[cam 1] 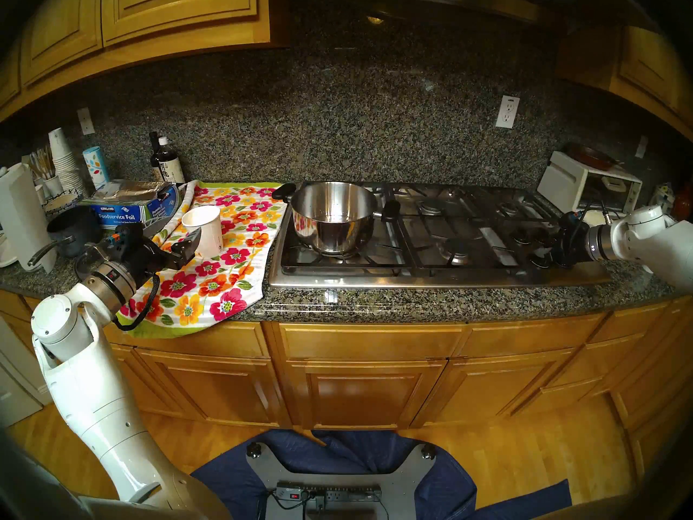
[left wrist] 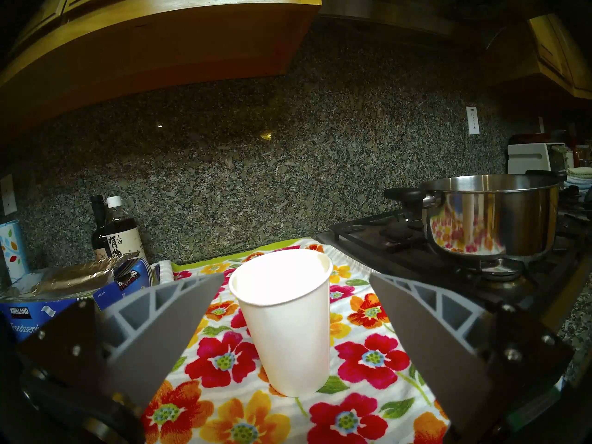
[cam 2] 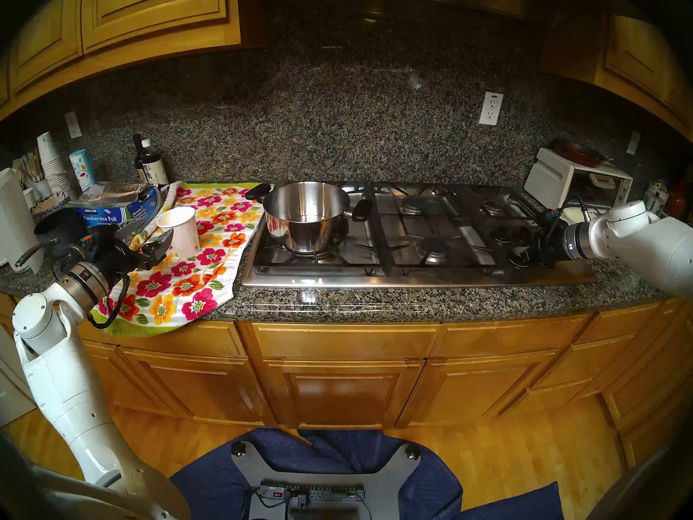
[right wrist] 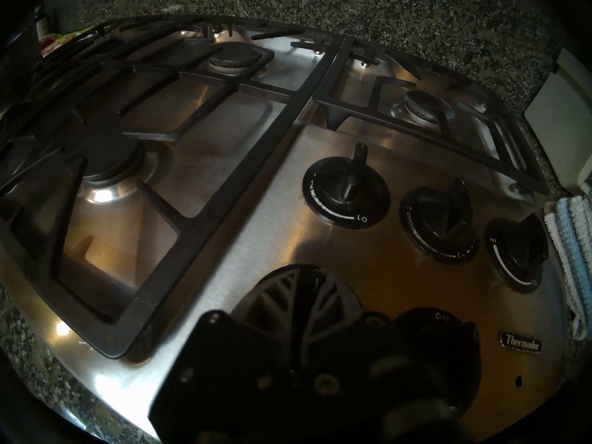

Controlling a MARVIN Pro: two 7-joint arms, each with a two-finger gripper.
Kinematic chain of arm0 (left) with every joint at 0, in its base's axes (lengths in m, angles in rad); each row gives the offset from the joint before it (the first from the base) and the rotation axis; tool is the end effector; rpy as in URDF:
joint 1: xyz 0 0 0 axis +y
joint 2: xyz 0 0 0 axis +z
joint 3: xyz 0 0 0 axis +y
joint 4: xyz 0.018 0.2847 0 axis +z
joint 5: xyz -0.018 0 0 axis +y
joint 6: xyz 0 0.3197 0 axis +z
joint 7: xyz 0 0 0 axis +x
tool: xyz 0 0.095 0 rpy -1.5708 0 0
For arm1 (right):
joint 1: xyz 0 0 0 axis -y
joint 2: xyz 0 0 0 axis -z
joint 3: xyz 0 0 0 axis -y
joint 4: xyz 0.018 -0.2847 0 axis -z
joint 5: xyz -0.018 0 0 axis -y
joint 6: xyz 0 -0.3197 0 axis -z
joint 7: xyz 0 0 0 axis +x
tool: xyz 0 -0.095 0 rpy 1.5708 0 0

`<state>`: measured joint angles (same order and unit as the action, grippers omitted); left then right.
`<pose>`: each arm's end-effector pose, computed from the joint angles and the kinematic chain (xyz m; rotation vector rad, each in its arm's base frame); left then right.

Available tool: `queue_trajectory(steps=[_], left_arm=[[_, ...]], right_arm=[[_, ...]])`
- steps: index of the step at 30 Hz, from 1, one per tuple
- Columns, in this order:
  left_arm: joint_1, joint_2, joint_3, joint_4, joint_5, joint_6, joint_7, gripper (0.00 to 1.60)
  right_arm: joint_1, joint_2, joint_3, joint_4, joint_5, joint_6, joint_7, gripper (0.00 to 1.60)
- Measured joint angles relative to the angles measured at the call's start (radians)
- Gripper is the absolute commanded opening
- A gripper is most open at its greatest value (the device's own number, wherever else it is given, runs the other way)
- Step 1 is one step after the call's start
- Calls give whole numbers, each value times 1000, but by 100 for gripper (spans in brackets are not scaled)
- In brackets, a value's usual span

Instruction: Pick up the water cup, pour water into the pot, turn on the stove

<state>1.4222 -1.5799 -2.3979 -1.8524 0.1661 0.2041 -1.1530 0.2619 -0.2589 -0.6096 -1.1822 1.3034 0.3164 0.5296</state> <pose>0.3442 0.2150 -0.1768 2.0801 -0.4743 2.2008 0.4509 -0.3243 -0.1444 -2.7700 -0.5989 -1.2082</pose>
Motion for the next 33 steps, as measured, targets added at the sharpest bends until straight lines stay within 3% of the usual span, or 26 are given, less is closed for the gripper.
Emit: queue_trajectory(steps=[18,27,33], left_arm=[[0,0,0,0,0,0,0,160],[0,0,0,0,-1,0,0,160],[0,0,0,0,0,0,0,160]], right_arm=[[32,50,-6,-49,-156,-64,39,0],[33,65,-7,-48,-160,-92,60,0],[19,67,-7,-48,-118,-101,42,0]])
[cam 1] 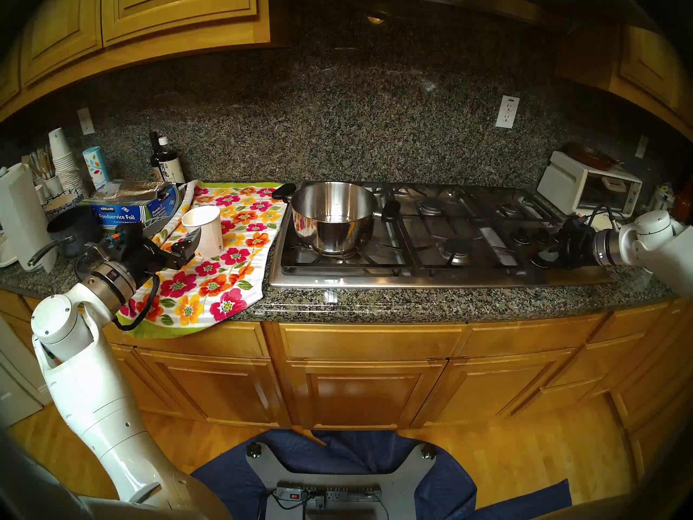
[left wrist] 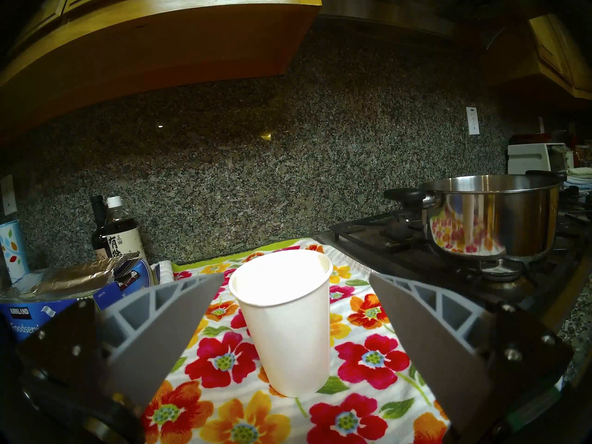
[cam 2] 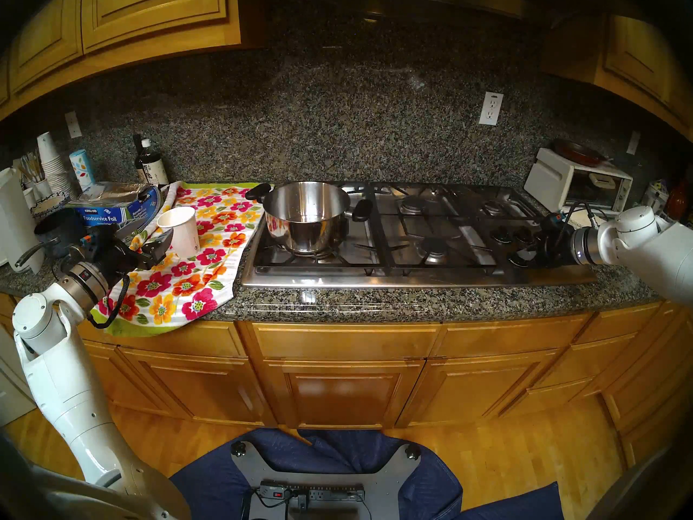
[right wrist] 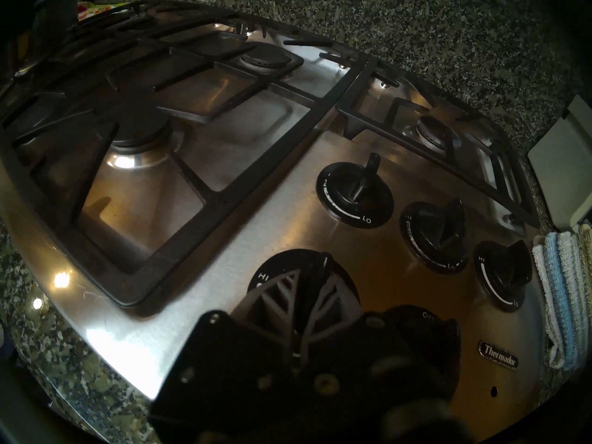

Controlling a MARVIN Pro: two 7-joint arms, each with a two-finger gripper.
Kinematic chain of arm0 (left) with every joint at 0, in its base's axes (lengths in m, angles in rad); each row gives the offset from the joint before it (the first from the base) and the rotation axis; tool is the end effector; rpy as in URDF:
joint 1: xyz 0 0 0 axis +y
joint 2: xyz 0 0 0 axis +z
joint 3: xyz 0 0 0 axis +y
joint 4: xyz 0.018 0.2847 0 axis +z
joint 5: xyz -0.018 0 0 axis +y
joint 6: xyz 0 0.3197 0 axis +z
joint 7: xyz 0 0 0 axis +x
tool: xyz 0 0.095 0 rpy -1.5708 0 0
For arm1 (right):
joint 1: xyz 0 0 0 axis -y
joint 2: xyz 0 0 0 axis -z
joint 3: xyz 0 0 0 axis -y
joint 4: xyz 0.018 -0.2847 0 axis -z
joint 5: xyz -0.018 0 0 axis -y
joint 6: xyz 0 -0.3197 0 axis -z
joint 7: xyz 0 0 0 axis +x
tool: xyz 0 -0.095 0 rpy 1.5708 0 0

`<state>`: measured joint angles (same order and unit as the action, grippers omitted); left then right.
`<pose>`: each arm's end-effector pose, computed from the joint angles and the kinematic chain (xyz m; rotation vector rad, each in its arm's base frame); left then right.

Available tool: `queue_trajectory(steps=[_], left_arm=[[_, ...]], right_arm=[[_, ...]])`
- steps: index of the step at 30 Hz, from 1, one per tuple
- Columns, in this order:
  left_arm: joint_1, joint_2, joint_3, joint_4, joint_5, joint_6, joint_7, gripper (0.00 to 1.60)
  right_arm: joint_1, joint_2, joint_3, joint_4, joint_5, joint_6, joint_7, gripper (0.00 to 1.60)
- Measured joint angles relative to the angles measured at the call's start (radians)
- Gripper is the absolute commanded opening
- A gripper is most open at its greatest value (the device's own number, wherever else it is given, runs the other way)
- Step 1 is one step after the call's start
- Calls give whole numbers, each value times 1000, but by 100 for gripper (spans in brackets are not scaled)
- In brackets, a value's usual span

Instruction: Pick up the water cup, pour water into the pot, turn on the stove

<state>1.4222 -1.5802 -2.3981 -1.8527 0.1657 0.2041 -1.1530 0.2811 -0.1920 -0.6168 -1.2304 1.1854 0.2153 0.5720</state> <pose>0.3442 0.2150 -0.1767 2.0794 -0.4738 2.2013 0.4338 -0.3298 -0.1458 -2.7253 -0.7698 -1.2759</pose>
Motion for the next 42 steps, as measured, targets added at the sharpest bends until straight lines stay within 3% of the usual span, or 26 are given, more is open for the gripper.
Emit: queue_trajectory(steps=[16,42], left_arm=[[0,0,0,0,1,0,0,160],[0,0,0,0,1,0,0,160]], right_arm=[[-45,17,2,-9,140,-40,-59,0],[-79,37,-44,2,123,-255,-50,0]])
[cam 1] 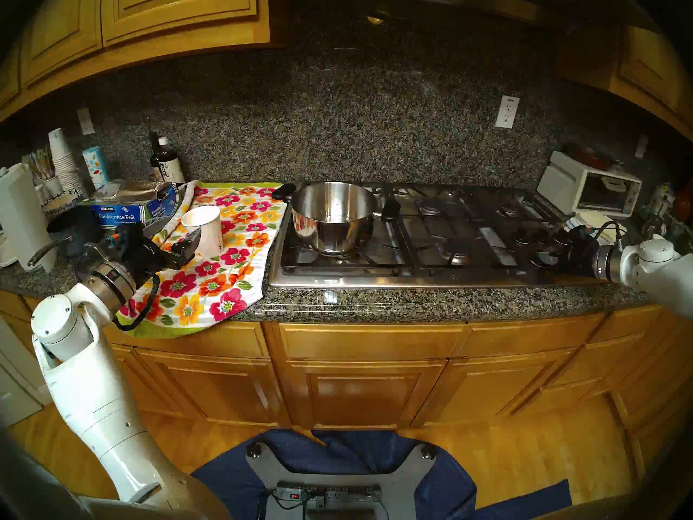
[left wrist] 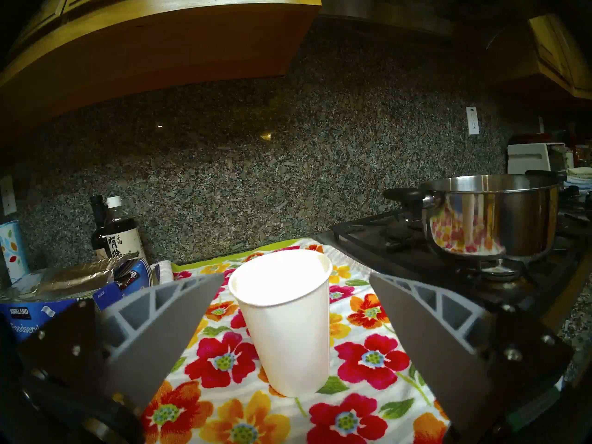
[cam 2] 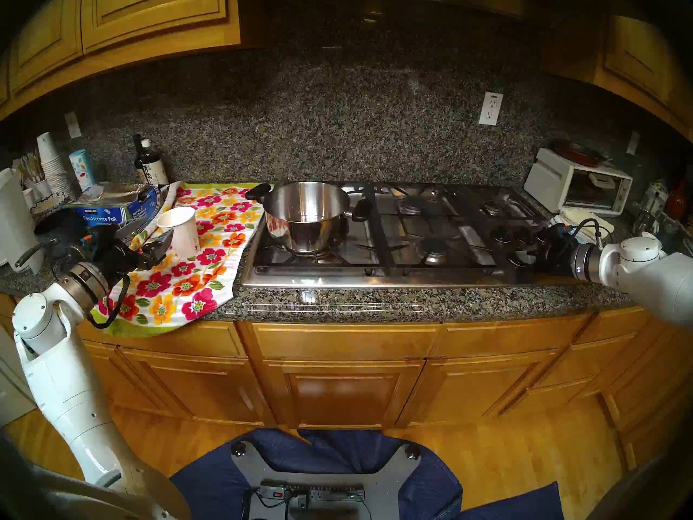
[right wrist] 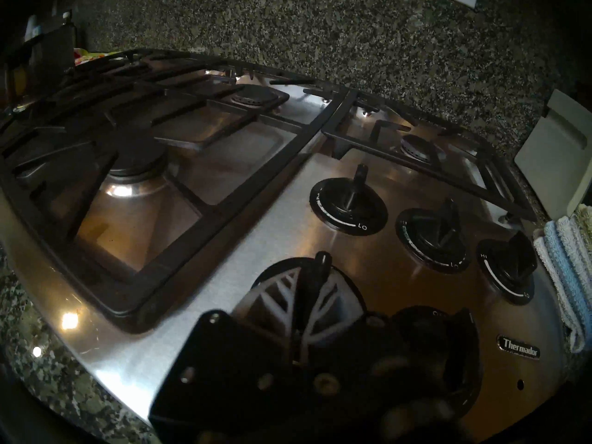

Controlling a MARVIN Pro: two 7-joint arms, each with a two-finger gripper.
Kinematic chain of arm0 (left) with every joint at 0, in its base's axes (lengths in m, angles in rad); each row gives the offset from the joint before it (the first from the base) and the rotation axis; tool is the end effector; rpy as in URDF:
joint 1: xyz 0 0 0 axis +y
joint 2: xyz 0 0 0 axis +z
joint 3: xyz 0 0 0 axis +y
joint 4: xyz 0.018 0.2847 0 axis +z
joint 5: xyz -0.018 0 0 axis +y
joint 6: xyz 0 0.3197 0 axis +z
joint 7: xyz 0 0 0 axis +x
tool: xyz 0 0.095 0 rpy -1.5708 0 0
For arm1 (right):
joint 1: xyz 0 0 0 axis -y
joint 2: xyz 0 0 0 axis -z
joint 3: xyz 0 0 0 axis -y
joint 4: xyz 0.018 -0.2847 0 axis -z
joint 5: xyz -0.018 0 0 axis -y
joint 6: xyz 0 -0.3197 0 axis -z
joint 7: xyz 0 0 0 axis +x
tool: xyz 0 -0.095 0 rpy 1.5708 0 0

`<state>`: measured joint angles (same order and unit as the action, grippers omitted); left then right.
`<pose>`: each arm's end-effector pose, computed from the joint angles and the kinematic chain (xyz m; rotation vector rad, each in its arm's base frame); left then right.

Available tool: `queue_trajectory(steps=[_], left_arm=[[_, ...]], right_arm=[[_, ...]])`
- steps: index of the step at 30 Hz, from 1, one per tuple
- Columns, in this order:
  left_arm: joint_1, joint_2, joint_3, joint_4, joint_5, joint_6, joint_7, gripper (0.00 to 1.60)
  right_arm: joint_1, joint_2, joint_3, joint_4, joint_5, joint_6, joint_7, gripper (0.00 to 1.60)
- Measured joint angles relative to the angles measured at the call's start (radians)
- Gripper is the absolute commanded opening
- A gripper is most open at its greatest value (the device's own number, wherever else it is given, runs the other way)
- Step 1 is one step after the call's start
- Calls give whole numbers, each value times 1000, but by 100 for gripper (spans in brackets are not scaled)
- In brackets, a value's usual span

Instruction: Pick up the water cup, pour water into the pot, turn on the stove

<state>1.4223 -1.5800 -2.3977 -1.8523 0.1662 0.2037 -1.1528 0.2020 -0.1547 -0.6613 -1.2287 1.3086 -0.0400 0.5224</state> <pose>0.3443 0.2149 -0.1769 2.0801 -0.4745 2.2009 0.4157 -0.3393 -0.1769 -2.5931 -0.7020 -1.4901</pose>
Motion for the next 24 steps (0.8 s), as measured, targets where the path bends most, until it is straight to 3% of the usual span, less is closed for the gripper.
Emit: queue_trajectory(steps=[14,24], left_arm=[[0,0,0,0,0,0,0,160],[0,0,0,0,0,0,0,160]], right_arm=[[30,-15,-17,28,-183,-71,42,0],[57,-17,-29,41,-268,-101,75,0]])
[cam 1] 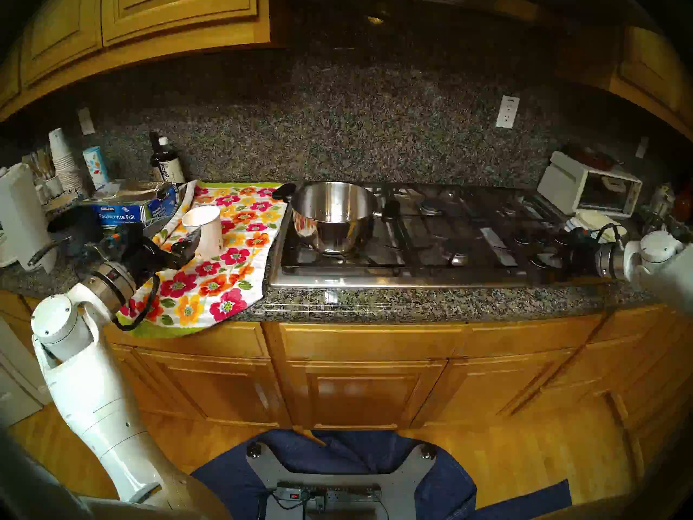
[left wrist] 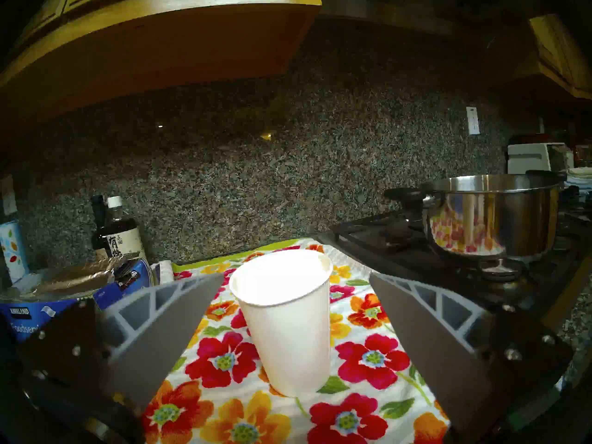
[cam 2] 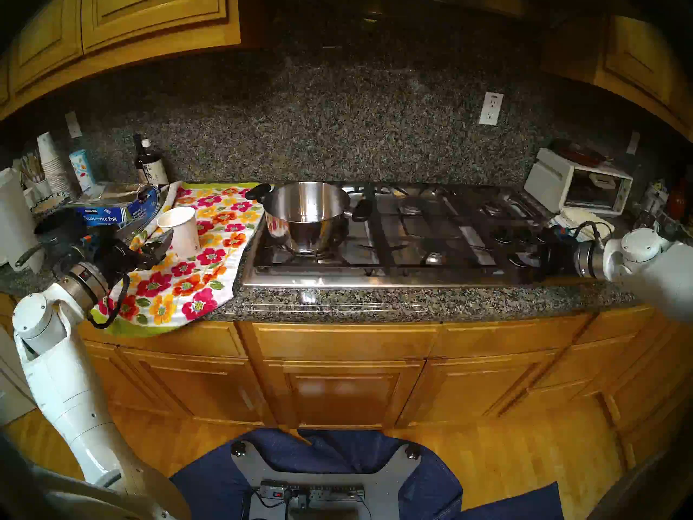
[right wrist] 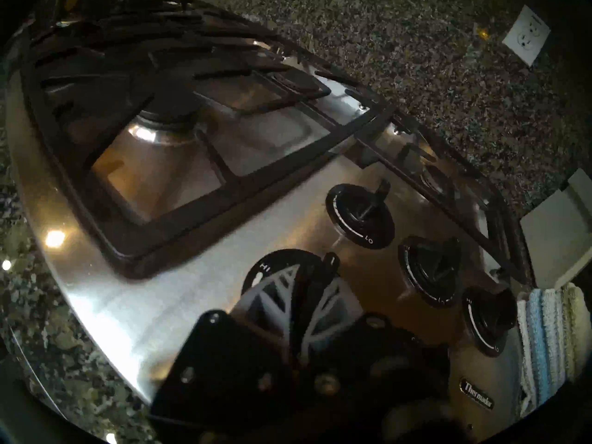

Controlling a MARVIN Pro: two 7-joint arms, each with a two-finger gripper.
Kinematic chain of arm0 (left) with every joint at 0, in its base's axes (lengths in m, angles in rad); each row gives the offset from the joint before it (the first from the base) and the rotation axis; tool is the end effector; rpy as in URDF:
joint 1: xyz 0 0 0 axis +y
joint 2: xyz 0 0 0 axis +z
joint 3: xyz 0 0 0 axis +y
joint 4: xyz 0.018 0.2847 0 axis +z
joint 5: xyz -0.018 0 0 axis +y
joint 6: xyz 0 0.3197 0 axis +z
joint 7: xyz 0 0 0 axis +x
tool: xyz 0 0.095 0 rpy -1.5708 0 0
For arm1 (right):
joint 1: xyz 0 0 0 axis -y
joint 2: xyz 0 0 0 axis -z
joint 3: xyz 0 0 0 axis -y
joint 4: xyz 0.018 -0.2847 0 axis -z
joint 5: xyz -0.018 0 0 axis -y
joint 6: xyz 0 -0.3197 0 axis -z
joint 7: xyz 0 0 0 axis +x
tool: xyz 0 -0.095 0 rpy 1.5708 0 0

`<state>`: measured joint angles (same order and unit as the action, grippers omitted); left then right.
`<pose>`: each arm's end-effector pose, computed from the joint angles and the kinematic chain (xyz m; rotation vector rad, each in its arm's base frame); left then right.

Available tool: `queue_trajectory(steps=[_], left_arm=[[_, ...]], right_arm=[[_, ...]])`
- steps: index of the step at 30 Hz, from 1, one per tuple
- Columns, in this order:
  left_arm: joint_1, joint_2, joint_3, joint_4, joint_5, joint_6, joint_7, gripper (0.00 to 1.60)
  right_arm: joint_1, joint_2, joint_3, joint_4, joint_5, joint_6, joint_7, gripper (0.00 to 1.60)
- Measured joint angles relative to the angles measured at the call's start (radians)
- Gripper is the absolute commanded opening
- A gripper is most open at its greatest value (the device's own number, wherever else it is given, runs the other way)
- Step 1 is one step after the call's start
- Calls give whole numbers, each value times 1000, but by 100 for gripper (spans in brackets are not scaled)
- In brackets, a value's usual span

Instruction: Pick up the water cup, pour water into the pot, turn on the stove

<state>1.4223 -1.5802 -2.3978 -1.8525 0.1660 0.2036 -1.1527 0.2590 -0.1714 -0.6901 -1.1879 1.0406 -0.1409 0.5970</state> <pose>0.3442 0.2149 -0.1768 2.0798 -0.4743 2.2014 0.4175 -0.3455 -0.1663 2.5153 1.1323 1.4198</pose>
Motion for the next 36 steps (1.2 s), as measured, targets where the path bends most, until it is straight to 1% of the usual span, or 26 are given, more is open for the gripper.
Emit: queue_trajectory(steps=[12,16,36], left_arm=[[0,0,0,0,0,0,0,160],[0,0,0,0,0,0,0,160],[0,0,0,0,0,0,0,160]], right_arm=[[19,-15,-15,30,-60,-41,43,0],[18,-21,-19,35,-72,-54,44,0],[14,-27,-37,45,-87,-109,27,0]])
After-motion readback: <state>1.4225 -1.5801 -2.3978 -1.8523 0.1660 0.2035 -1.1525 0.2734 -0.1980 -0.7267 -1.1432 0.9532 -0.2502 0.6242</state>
